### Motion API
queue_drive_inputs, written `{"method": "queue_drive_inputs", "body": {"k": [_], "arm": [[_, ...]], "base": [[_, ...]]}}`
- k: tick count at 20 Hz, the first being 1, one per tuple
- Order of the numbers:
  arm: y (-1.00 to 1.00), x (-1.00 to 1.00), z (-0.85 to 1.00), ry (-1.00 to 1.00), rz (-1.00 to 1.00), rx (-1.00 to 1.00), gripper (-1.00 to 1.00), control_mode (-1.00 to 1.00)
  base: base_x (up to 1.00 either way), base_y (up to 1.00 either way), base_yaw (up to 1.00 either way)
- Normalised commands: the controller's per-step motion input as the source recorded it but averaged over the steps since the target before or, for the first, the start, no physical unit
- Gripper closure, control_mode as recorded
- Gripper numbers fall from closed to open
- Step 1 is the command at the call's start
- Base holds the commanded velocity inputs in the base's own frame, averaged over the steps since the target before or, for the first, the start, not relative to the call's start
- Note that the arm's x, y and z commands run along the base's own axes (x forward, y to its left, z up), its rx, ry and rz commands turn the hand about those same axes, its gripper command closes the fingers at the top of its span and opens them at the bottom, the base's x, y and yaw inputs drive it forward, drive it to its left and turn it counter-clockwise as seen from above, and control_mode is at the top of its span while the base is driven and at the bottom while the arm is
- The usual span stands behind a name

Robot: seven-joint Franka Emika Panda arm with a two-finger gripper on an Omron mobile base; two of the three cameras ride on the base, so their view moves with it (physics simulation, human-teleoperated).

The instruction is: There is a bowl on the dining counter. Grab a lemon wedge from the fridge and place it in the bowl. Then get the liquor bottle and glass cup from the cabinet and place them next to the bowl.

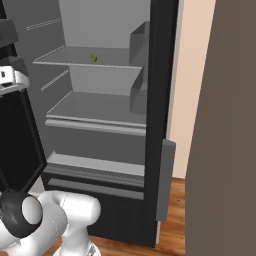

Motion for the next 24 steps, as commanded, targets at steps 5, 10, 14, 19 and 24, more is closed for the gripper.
{"method": "queue_drive_inputs", "body": {"k": [5, 10, 14, 19, 24], "arm": [[-0.69, 0.00, 0.13, 0.00, 0.00, 0.10, -1.00, -1.00], [-0.97, 0.41, 0.27, 0.01, -0.07, 0.10, -1.00, -1.00], [-0.58, 0.77, 0.13, 0.00, -0.06, 0.08, -1.00, -1.00], [-0.17, 0.69, 0.13, -0.07, 0.00, 0.08, -1.00, -1.00], [-0.08, 0.22, 0.20, -0.09, 0.00, 0.01, -1.00, -1.00]], "base": [[0.00, 0.00, 0.00], [0.00, 0.00, 0.00], [0.00, 0.00, 0.00], [0.00, 0.00, 0.00], [0.00, 0.00, 0.00]]}}
